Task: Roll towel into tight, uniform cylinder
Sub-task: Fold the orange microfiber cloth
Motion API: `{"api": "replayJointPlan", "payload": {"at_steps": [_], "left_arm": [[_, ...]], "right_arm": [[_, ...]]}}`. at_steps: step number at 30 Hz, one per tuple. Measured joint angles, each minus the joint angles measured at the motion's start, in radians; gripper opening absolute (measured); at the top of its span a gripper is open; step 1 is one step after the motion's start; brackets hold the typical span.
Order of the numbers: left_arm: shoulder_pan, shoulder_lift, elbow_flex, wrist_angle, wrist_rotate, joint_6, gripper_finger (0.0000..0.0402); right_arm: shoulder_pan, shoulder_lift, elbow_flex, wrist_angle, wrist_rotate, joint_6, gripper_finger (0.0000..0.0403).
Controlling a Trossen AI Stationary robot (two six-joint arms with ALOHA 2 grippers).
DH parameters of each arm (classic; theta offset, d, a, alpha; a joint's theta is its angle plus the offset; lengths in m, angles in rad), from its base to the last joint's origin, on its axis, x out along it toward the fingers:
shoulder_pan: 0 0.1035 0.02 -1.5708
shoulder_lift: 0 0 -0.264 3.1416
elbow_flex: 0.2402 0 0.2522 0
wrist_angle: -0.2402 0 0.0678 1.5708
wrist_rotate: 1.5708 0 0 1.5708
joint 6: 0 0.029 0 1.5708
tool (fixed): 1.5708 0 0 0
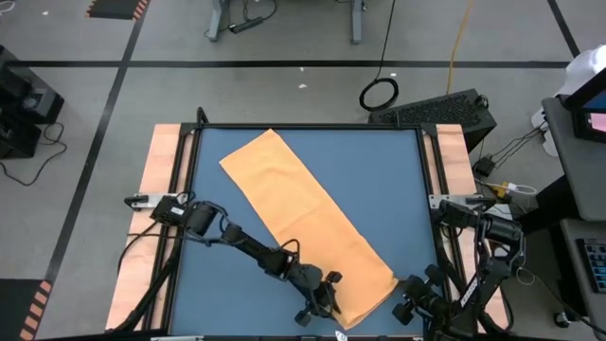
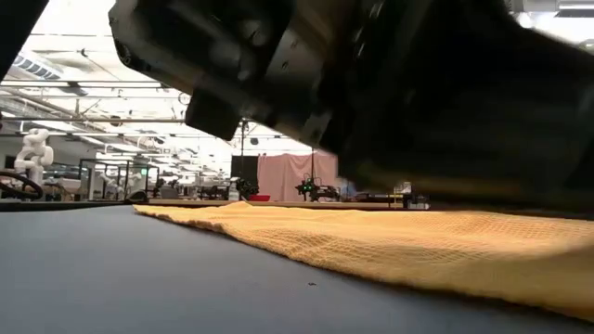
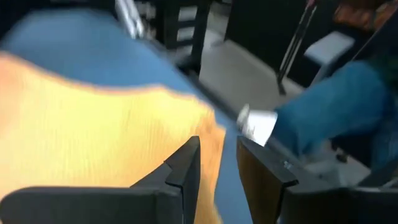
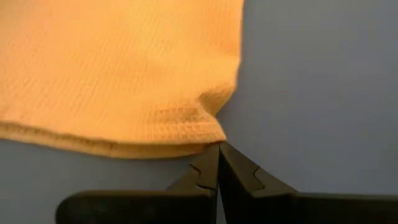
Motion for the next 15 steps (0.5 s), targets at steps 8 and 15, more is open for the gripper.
{"api": "replayJointPlan", "payload": {"at_steps": [8, 15], "left_arm": [[-0.006, 0.0, 0.0, -0.081, -0.035, 0.008, 0.0109], [-0.006, 0.0, 0.0, -0.089, -0.036, 0.007, 0.0109]], "right_arm": [[0.014, 0.0, 0.0, -0.04, -0.078, 0.005, 0.0], [0.053, -0.012, 0.032, -0.045, -0.086, -0.004, 0.0]]}}
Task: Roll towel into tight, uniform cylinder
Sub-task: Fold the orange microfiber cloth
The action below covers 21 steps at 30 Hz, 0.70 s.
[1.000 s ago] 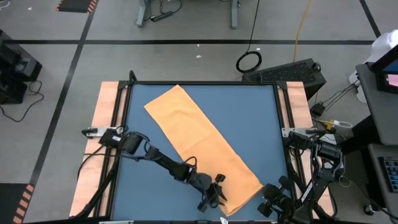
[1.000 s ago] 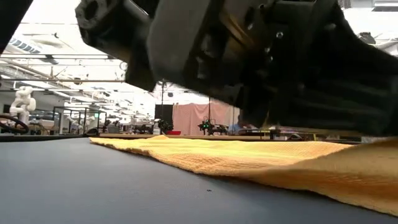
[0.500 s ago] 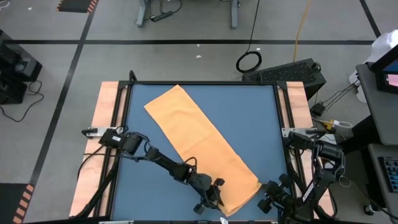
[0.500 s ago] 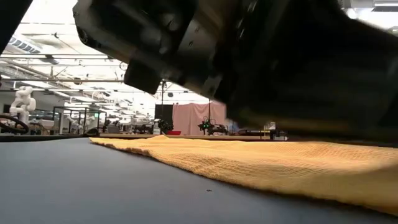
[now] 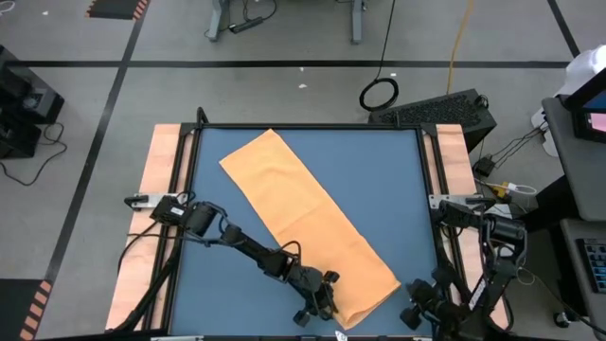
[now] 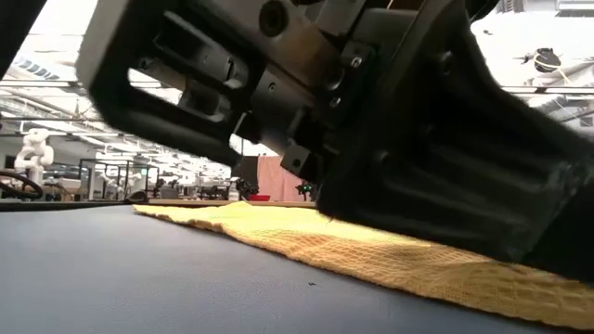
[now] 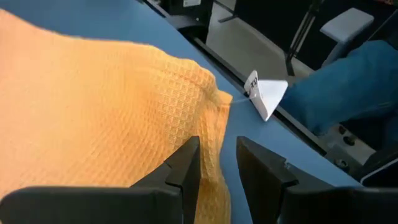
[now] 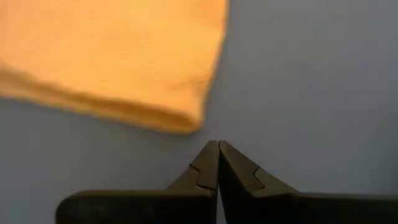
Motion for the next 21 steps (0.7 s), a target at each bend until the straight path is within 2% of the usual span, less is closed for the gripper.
{"api": "replayJointPlan", "payload": {"at_steps": [2, 5, 7, 12, 21], "left_arm": [[0.0, 0.0, 0.0, -0.005, -0.002, 0.0, 0.0109], [0.0, 0.0, 0.0, 0.0, -0.003, 0.001, 0.0109], [0.0, 0.0, 0.0, 0.005, -0.006, 0.001, 0.0109], [0.001, 0.0, 0.0, 0.02, -0.006, 0.0, 0.0109], [0.0, 0.0, 0.0, 0.015, -0.006, 0.0, 0.0109]], "right_arm": [[0.024, -0.001, 0.024, 0.013, 0.024, -0.011, 0.0], [0.045, -0.001, 0.035, 0.055, 0.158, -0.008, 0.0], [0.042, 0.004, 0.032, 0.07, 0.201, 0.0, 0.0], [0.003, 0.051, 0.013, 0.126, 0.199, -0.075, 0.0], [-0.026, 0.07, 0.004, 0.108, 0.205, -0.075, 0.0]]}}
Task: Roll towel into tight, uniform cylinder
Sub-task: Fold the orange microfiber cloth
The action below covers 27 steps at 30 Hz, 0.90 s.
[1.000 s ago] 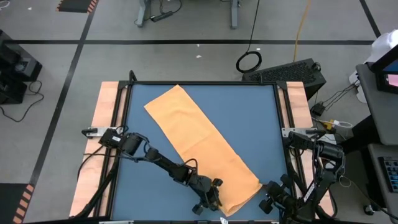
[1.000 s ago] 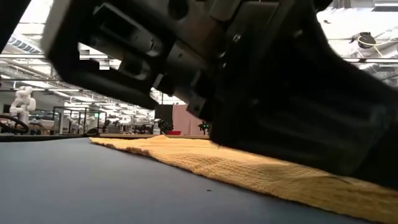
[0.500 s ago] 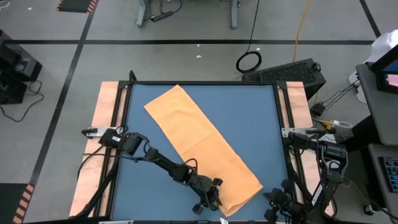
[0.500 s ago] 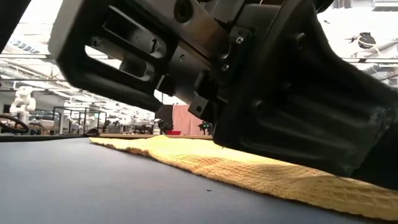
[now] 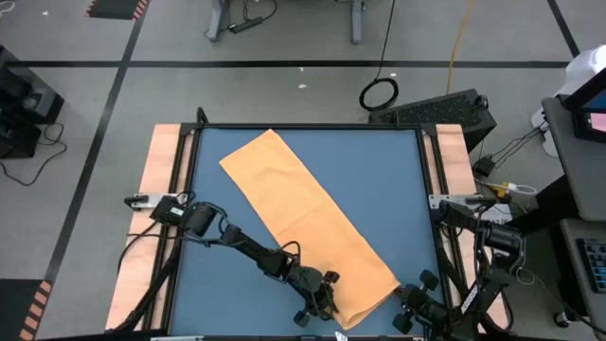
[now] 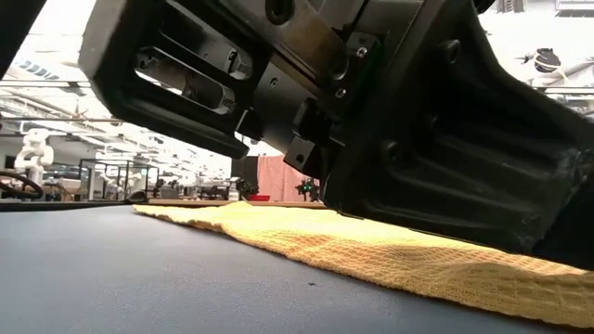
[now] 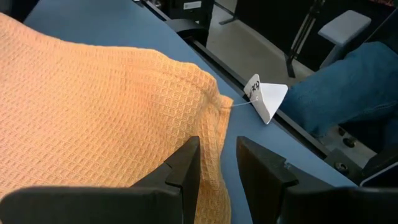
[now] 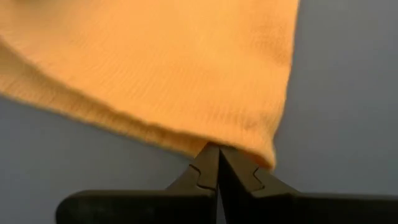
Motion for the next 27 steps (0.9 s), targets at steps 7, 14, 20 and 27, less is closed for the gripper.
{"api": "replayJointPlan", "payload": {"at_steps": [7, 14, 20, 27], "left_arm": [[0.0, 0.0, 0.0, -0.001, 0.0, -0.007, 0.0109], [-0.02, -0.001, 0.0, 0.014, 0.073, -0.027, 0.0109], [-0.045, -0.003, 0.0, 0.035, 0.092, -0.026, 0.0109], [-0.042, -0.009, 0.0, 0.068, 0.059, -0.022, 0.0109]], "right_arm": [[-0.013, 0.0, -0.027, -0.031, 0.014, 0.053, 0.0], [-0.015, 0.0, -0.029, -0.114, -0.036, 0.116, 0.0], [-0.019, 0.0, -0.027, -0.144, -0.093, 0.105, 0.0], [-0.017, -0.001, 0.057, -0.29, -0.112, 0.091, 0.0]]}}
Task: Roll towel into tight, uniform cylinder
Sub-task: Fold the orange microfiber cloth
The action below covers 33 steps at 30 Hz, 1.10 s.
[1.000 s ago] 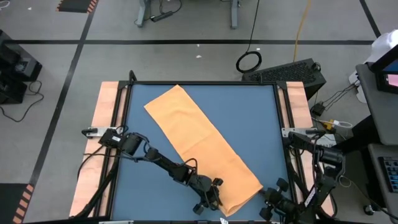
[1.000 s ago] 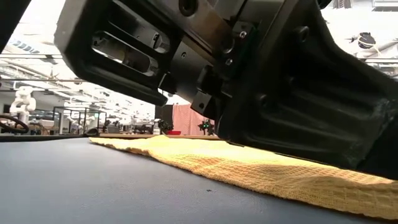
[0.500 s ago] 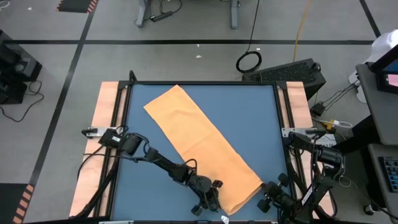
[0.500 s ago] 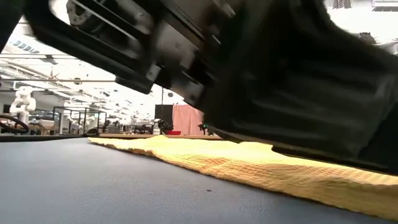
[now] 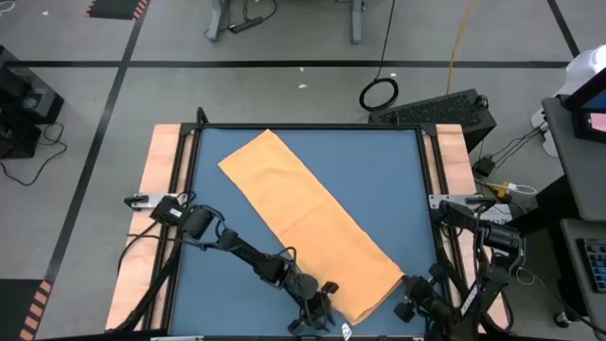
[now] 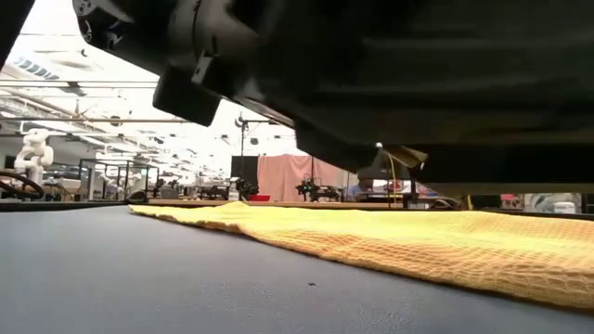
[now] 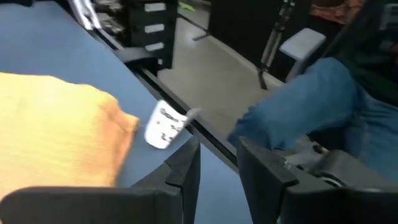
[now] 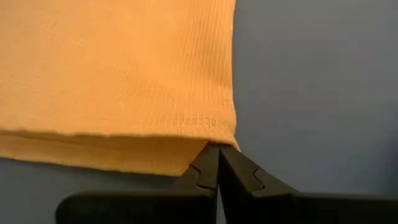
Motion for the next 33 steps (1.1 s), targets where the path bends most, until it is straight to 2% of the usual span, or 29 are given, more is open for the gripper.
{"api": "replayJointPlan", "payload": {"at_steps": [3, 7, 10, 16, 18, 22, 25, 33], "left_arm": [[0.01, 0.0, 0.0, 0.021, -0.041, 0.008, 0.0109], [0.031, -0.016, 0.0, -0.023, -0.154, 0.014, 0.0109], [0.056, -0.045, 0.0, -0.146, -0.207, 0.025, 0.0106], [0.099, -0.113, 0.0, -0.448, -0.206, 0.024, 0.0066], [0.107, -0.113, -0.006, -0.488, -0.193, 0.026, 0.0049], [0.117, -0.119, -0.075, -0.458, -0.123, 0.035, 0.0021], [0.121, -0.12, -0.115, -0.455, -0.061, 0.064, 0.0006], [0.192, -0.138, -0.126, -0.553, 0.087, 0.129, 0.0007]], "right_arm": [[-0.004, 0.0, 0.021, -0.015, 0.0, -0.013, 0.0], [-0.009, 0.0, 0.024, 0.032, 0.005, -0.015, 0.0], [-0.017, 0.0, 0.024, 0.07, 0.007, -0.018, 0.0], [-0.053, -0.032, 0.025, 0.166, 0.036, -0.117, 0.0], [-0.07, -0.043, 0.039, 0.181, 0.034, -0.173, 0.0], [-0.098, -0.067, 0.087, 0.199, 0.038, -0.295, 0.0], [-0.121, -0.074, 0.102, 0.276, 0.052, -0.399, 0.0], [-0.233, -0.069, 0.103, 0.55, 0.093, -0.646, 0.0]]}}
